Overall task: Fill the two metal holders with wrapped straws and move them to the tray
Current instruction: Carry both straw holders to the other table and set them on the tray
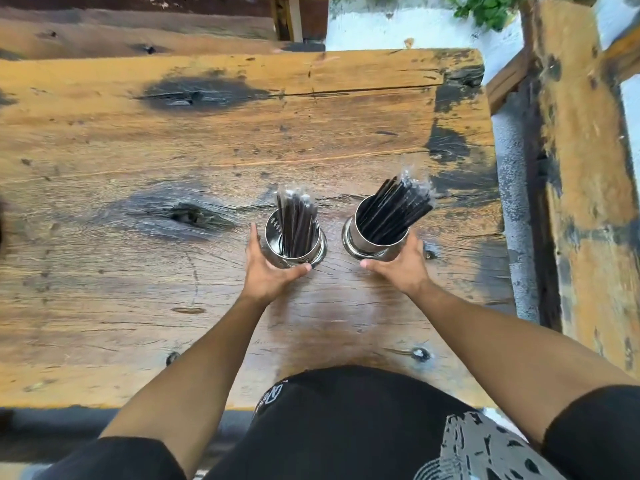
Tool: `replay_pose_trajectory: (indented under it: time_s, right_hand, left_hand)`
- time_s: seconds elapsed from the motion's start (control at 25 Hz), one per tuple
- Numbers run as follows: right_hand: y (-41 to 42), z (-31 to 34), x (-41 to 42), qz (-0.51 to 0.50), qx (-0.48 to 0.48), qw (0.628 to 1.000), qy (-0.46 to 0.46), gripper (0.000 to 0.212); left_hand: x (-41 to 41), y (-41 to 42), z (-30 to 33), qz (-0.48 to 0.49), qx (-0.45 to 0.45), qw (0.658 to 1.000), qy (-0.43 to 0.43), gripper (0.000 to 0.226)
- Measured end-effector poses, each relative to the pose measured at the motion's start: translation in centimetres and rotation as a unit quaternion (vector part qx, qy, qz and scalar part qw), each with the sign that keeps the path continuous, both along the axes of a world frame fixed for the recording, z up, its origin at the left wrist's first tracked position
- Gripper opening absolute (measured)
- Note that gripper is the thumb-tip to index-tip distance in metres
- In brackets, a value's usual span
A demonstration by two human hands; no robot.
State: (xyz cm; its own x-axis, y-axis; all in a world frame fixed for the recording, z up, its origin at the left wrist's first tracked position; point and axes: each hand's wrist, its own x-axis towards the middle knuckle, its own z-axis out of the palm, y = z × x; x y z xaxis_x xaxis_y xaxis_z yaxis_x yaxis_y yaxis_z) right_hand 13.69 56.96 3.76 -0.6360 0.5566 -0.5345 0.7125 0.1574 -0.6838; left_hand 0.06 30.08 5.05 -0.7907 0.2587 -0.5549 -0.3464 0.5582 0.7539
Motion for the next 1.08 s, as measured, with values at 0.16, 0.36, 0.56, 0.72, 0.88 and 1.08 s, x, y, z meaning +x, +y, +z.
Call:
replay_pose_trajectory:
  time_s: [0.16, 0.36, 0.56, 0.72, 0.88, 1.08]
  right_hand:
    - [0.4, -1.0, -1.2, 0.021, -0.024, 0.997, 0.065, 0.122]
    - [0.2, -1.1, -1.4, -0.008, -0.050, 0.994, 0.098, 0.111]
    - [0.0, -0.7, -1.6, -0.030, -0.024, 0.996, 0.085, 0.102]
    - [-0.5, 0.1, -1.4, -0.036, 0.001, 0.996, 0.081, 0.099]
    - [-1.2, 1.4, -0.2, -0.013, 0.020, 0.996, 0.091, 0.092]
    - [-2.7, 2.8, 2.5, 0.029, 0.008, 0.995, 0.095, 0.085]
  left_hand:
    - [-0.5, 1.0, -1.4, -0.028, 0.092, 0.995, 0.032, 0.137]
    - [-0.3, 1.7, -1.6, -0.008, 0.093, 0.993, 0.066, 0.109]
    - [-0.2, 1.9, -1.4, -0.001, 0.085, 0.994, 0.075, 0.105]
    - [0.1, 1.5, -1.3, 0.006, 0.088, 0.994, 0.066, 0.112]
    - [1.7, 0.9, -0.1, 0.012, 0.089, 0.993, 0.074, 0.105]
    - [5.6, -0.8, 2.0, 0.036, 0.081, 0.990, 0.105, 0.095]
